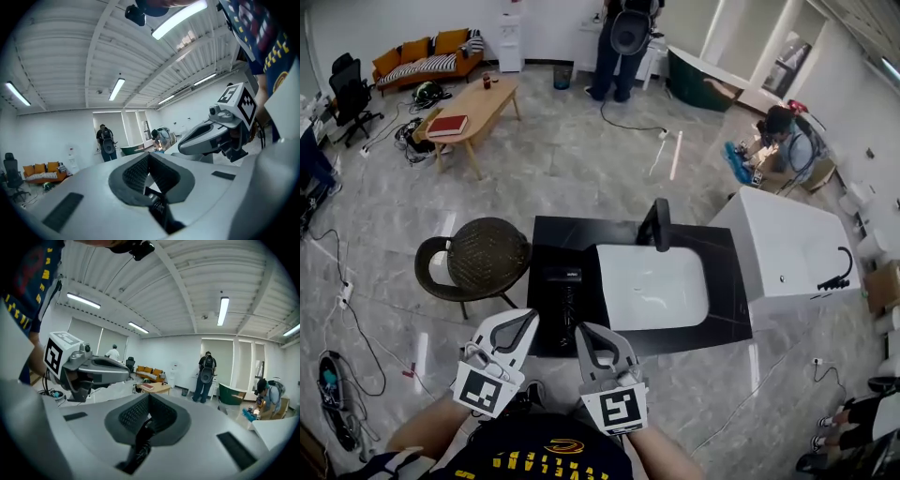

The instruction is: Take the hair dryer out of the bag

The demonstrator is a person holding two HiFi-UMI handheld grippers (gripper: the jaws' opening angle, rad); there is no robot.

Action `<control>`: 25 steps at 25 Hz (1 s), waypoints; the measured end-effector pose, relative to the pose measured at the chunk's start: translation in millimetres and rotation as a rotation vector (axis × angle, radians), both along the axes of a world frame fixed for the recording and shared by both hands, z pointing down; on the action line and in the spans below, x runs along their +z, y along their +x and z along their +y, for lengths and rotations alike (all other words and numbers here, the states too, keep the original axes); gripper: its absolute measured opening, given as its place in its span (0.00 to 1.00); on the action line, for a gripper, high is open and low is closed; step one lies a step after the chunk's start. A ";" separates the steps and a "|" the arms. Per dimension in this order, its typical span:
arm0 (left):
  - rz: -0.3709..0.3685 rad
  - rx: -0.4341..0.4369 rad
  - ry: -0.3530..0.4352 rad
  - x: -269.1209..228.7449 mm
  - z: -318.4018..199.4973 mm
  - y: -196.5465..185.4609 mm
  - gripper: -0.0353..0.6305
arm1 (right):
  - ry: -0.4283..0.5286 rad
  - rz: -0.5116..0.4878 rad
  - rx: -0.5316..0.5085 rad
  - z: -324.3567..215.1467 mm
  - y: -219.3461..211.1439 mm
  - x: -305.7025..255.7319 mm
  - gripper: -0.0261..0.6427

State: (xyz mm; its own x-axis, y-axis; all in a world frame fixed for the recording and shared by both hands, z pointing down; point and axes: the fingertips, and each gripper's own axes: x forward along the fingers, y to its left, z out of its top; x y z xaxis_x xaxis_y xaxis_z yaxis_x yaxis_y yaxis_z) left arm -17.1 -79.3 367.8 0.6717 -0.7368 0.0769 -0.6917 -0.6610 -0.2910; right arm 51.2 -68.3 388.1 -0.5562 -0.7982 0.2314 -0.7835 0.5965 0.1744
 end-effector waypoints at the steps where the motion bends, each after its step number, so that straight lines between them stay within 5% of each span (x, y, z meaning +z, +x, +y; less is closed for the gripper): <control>1: 0.003 0.007 0.013 -6.1 2.6 7.1 0.06 | 0.009 -0.018 0.010 0.9 3.6 -4.0 0.05; 8: 0.110 -0.058 -0.069 -12.9 11.5 26.5 0.06 | 0.048 -0.115 0.035 8.3 15.2 -20.8 0.05; 25: 0.107 -0.086 -0.070 -12.7 16.6 29.5 0.06 | 0.084 -0.168 0.061 -2.3 17.6 -23.6 0.05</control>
State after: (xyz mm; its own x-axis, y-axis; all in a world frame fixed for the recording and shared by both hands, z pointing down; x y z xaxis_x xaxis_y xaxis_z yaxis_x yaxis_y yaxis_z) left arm 12.4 -62.7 355.1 0.6138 -0.7871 0.0617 -0.7710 -0.6144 -0.1678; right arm 68.8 -70.6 364.5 -0.5317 -0.8440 0.0705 -0.8398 0.5362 0.0848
